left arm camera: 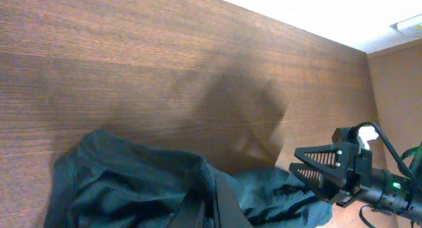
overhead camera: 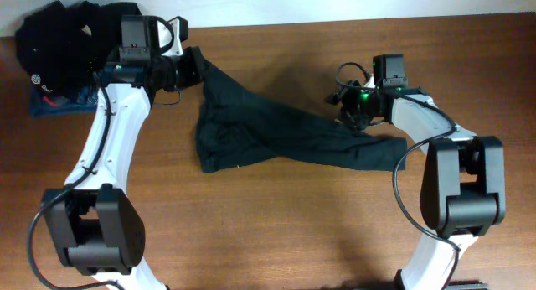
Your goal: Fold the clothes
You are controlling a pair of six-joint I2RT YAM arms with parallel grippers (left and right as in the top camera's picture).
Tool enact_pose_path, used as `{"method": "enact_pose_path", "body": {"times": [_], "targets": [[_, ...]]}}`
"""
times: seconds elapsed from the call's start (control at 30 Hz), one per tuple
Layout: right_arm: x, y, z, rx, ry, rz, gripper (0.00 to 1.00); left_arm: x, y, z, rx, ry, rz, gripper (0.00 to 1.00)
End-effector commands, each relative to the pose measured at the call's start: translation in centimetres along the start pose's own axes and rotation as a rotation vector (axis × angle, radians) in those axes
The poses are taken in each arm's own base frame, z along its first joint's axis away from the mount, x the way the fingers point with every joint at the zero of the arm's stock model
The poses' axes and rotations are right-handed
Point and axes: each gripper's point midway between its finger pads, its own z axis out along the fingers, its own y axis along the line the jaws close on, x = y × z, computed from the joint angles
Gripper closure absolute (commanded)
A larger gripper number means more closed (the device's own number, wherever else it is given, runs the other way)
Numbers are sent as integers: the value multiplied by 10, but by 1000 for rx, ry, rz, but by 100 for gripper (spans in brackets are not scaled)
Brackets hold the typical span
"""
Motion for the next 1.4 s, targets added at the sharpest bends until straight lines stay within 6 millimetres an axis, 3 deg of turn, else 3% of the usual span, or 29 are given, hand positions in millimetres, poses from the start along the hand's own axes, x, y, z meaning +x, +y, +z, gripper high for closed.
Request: {"method": "enact_pose_path", "body": {"times": [0.0, 0.17, 0.33, 0.47, 0.83, 0.97, 1.23, 1.37], "targets": [[5, 30, -17, -87, 47, -86, 34, -12, -11, -16, 7, -42, 16, 99], [26, 35, -33, -23, 96, -94, 32, -12, -9, -16, -2, -43, 17, 99], [43, -2, -27, 189, 90, -29, 30, -12, -9, -16, -4, -44, 17, 99], [41, -23, -22, 274, 35, 48, 30, -12, -9, -16, -4, -43, 17, 99], [30, -44, 2, 283, -28, 119, 28, -12, -9, -16, -4, -43, 16, 99], [35, -36, 4, 244, 8, 127, 28, -12, -9, -16, -4, -44, 17, 99], [58, 21, 3, 5, 155, 49, 27, -12, -9, -16, -4, -43, 16, 99], [68, 29, 4, 12, 157, 18, 26, -12, -9, -16, -4, -43, 16, 99]]}}
